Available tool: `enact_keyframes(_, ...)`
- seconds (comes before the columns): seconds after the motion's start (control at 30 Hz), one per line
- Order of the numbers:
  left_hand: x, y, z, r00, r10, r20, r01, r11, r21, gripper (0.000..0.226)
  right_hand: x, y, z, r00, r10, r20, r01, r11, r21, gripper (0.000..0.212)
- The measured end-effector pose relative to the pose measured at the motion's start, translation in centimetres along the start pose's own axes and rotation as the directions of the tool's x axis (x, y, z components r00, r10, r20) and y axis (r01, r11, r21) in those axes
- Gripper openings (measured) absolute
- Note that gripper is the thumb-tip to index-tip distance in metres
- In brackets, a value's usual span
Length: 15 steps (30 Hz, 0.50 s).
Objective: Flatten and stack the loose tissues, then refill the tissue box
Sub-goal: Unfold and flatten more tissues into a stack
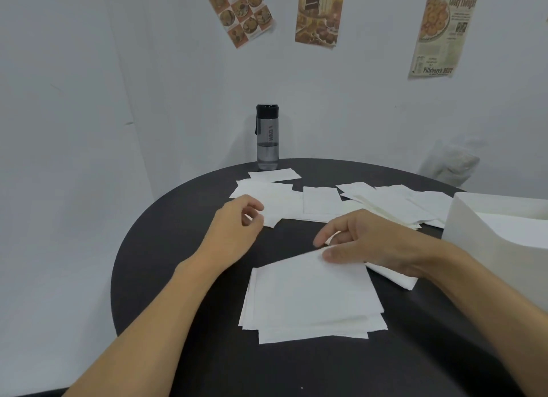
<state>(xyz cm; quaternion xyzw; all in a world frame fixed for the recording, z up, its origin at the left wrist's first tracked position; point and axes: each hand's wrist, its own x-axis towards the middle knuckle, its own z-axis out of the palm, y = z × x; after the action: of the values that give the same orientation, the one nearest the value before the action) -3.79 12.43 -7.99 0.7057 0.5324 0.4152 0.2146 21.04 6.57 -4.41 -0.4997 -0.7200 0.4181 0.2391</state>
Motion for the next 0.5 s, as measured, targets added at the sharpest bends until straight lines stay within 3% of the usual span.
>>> enact_keyframes(0.07, 0.3, -1.6, 0.4, 0.997, 0.056, 0.043, -0.063, 0.982, 0.179, 0.020, 0.1, 0.1, 0.4, 0.999, 0.015, 0.031, -0.009, 0.983, -0.182, 0.009)
enact_keyframes(0.2, 1.4, -2.8, 0.9, 0.993, 0.048, 0.107, -0.078, 0.954, 0.290, 0.040, 0.2, 0.3, 0.7, 0.998, 0.047, 0.028, -0.032, 0.917, -0.397, 0.016)
enact_keyframes(0.33, 2.7, -3.3, 1.5, 0.991, 0.026, 0.132, -0.066, 0.950, 0.307, 0.047, 0.5, 0.8, 0.5, 0.998, 0.066, 0.017, -0.052, 0.900, -0.432, 0.042)
enact_keyframes(0.5, 4.0, -3.3, 1.5, 0.990, 0.003, 0.143, -0.051, 0.940, 0.336, 0.029, 1.4, 1.7, 1.3, 0.987, -0.066, -0.147, 0.005, 0.925, -0.379, 0.019)
